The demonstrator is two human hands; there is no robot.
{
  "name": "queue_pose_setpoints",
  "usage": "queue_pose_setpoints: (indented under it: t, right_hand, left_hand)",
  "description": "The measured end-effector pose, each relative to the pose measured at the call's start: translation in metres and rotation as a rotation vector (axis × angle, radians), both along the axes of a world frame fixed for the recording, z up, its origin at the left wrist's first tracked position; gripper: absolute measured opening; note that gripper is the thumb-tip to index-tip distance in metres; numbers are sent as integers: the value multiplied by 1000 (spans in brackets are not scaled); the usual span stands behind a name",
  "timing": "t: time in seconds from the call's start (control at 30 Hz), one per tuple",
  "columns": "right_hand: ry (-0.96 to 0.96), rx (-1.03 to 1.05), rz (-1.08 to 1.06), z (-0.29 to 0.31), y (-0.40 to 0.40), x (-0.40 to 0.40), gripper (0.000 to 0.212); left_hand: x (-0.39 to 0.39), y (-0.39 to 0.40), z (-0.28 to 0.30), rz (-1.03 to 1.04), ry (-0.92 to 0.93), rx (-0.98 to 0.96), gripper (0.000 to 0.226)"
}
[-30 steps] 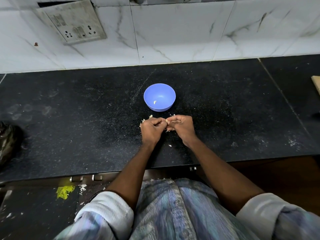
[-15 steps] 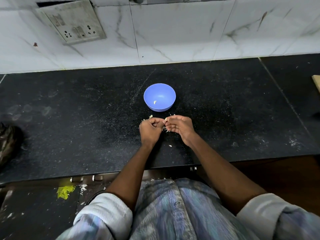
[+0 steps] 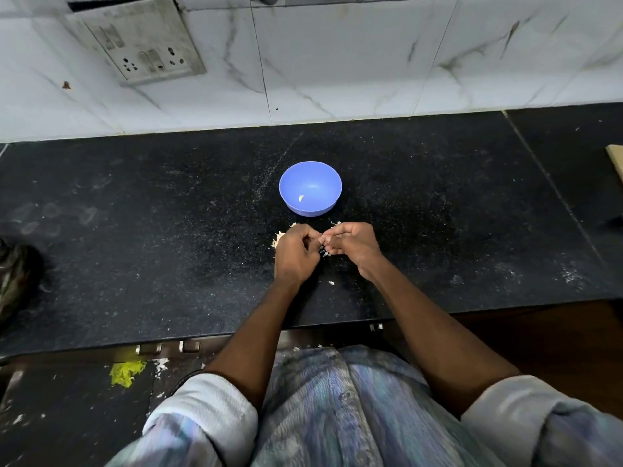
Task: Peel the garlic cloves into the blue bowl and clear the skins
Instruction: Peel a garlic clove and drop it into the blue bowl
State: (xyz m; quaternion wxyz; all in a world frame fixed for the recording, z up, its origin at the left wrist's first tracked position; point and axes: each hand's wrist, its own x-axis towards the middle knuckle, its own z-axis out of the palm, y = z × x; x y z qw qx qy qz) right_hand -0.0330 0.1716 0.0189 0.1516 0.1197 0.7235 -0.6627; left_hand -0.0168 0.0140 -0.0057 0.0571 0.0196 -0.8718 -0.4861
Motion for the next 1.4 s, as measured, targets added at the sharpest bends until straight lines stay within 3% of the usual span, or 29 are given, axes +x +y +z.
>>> queue_pose_setpoints:
  t: [0.07, 0.2, 0.37, 0.43, 0.53, 0.63, 0.7, 0.77, 0.93, 1.03, 1.07, 1.13, 1.27, 1.33, 1.4]
  right_hand:
    - [86, 63, 25, 1, -3, 0, 7]
    - [129, 65, 10, 8, -11, 0, 7]
    - [-332, -314, -54, 18, -7, -8, 12]
    - [-378, -358, -37, 17, -6, -7, 12]
    - [-86, -141, -36, 10, -8, 0, 8]
    - [293, 197, 43, 5, -10, -1, 23]
    - [374, 295, 89, 4, -7, -1, 28]
    - [262, 188, 92, 6, -4, -1, 24]
    - [-287, -297, 4, 13, -1, -8, 28]
    - [-433, -455, -56, 12, 4, -8, 28]
    - [-403, -442, -44, 11, 3, -6, 26]
    - [-157, -218, 7, 4, 0, -3, 21]
    - [421, 277, 97, -1, -5, -5, 26]
    - [512, 412, 135, 0, -6, -9, 29]
    - [409, 299, 114, 0, -8, -9, 27]
  left_hand:
    - [-3, 3, -3, 48, -49, 28, 12]
    - [-9, 8, -5, 149, -206, 318, 13]
    - [-6, 0, 0, 16, 15, 204, 17]
    - [-8, -3, -2, -15, 60, 133, 17]
    - [-11, 1, -2, 20, -51, 168, 12]
    - [-16, 9, 1, 159, -378, 508, 20]
    - [-18, 11, -1, 188, -525, 662, 32]
    - [-15, 10, -7, 149, -433, 619, 30]
    - [-9, -1, -11, -80, -20, 308, 21]
    - [-16, -5, -12, -140, 74, 173, 16]
    - [-16, -5, -12, -135, 82, 143, 16]
    - [-15, -3, -13, -85, 13, 151, 20]
    - [-21, 8, -11, 138, -414, 597, 22]
    - [-22, 12, -3, 208, -560, 792, 27]
    - [-20, 12, -2, 176, -468, 744, 26]
